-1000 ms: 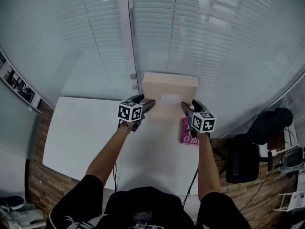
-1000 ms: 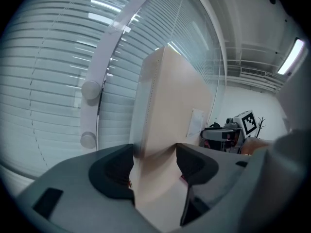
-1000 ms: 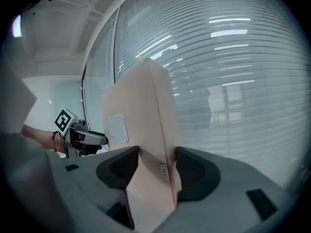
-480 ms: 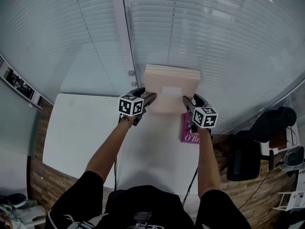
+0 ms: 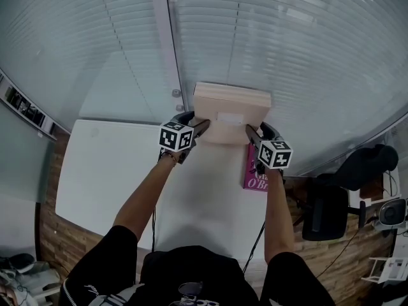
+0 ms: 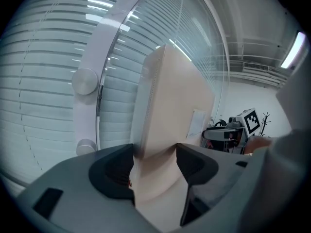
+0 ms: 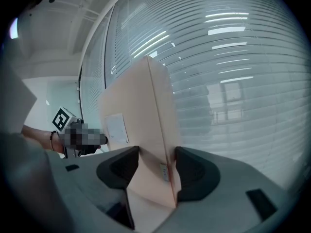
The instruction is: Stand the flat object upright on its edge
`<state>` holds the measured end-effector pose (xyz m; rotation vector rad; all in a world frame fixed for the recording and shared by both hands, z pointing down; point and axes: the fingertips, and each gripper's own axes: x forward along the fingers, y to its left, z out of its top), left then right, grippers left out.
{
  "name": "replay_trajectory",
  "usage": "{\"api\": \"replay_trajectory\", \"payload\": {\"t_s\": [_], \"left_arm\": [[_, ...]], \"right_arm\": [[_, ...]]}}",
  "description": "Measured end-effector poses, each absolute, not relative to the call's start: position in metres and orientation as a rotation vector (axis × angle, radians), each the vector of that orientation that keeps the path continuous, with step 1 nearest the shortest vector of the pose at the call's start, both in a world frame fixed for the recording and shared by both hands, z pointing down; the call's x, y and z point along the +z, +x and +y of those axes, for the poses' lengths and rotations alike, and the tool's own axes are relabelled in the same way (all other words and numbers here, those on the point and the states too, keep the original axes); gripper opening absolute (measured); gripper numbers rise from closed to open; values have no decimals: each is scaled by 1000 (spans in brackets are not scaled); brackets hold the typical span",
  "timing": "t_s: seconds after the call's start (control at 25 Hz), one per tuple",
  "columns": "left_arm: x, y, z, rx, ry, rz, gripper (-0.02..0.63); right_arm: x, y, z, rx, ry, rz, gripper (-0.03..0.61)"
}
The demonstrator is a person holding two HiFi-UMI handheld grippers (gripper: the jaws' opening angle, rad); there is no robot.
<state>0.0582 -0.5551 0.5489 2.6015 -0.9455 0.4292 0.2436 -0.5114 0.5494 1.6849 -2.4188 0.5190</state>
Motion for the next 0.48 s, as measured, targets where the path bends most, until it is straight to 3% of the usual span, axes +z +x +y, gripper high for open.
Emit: {"api": "replay_trajectory", "payload": {"t_s": [0.48], "left_arm": [[570, 59, -555, 467, 2571, -943, 296]], "right_arm": [[570, 243, -512, 548, 1657, -2386, 256]]}}
